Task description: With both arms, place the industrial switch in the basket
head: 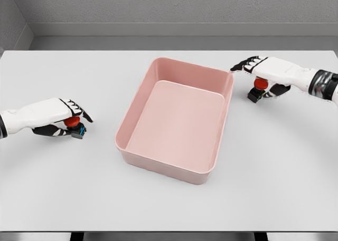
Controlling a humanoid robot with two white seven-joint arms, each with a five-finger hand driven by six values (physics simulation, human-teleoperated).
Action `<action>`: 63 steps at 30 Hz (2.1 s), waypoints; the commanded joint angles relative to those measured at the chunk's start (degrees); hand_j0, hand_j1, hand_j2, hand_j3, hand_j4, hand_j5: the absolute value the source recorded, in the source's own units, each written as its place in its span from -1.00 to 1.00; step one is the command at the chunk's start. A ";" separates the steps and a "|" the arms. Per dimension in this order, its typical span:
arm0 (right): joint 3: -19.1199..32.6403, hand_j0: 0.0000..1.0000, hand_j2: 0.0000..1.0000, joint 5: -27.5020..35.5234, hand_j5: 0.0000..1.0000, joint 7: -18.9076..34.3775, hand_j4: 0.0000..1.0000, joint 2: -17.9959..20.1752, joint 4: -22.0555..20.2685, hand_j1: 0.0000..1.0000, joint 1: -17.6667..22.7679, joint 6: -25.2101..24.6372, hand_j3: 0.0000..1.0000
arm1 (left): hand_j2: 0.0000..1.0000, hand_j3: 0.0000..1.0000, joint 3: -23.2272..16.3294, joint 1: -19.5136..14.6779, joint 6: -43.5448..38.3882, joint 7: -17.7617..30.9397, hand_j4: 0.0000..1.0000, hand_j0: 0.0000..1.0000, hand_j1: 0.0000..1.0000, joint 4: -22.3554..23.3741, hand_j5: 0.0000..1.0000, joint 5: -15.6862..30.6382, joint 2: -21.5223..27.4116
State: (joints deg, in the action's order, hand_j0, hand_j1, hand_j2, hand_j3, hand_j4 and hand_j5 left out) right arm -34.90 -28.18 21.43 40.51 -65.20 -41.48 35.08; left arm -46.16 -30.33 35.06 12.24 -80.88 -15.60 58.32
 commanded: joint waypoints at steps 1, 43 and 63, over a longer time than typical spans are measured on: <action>-3.06 1.00 1.00 0.23 1.00 0.01 1.00 0.54 1.57 1.00 -0.61 -0.08 1.00 | 0.16 0.16 0.10 -0.08 -0.06 -0.02 0.16 0.16 0.16 0.02 0.16 0.39 0.12; -6.32 0.59 0.59 1.99 0.59 3.35 0.59 3.18 5.61 0.59 -3.25 -0.08 0.59 | -0.43 -0.43 8.72 -0.34 -0.06 0.06 -0.43 -0.43 -0.43 -3.58 -0.43 1.10 -0.49; -6.06 -0.03 -0.03 1.90 -0.03 5.02 -0.03 2.91 5.96 -0.03 -3.52 -0.08 -0.03 | -0.48 -0.48 13.64 -3.07 -0.06 1.03 -0.48 -0.48 -0.48 -7.19 -0.48 -0.05 -8.31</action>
State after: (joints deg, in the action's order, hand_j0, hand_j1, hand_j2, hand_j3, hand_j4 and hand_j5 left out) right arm -41.03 -25.93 25.73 43.38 -59.32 -45.00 34.86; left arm -32.65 -33.57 35.07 13.35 -87.89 -15.69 51.32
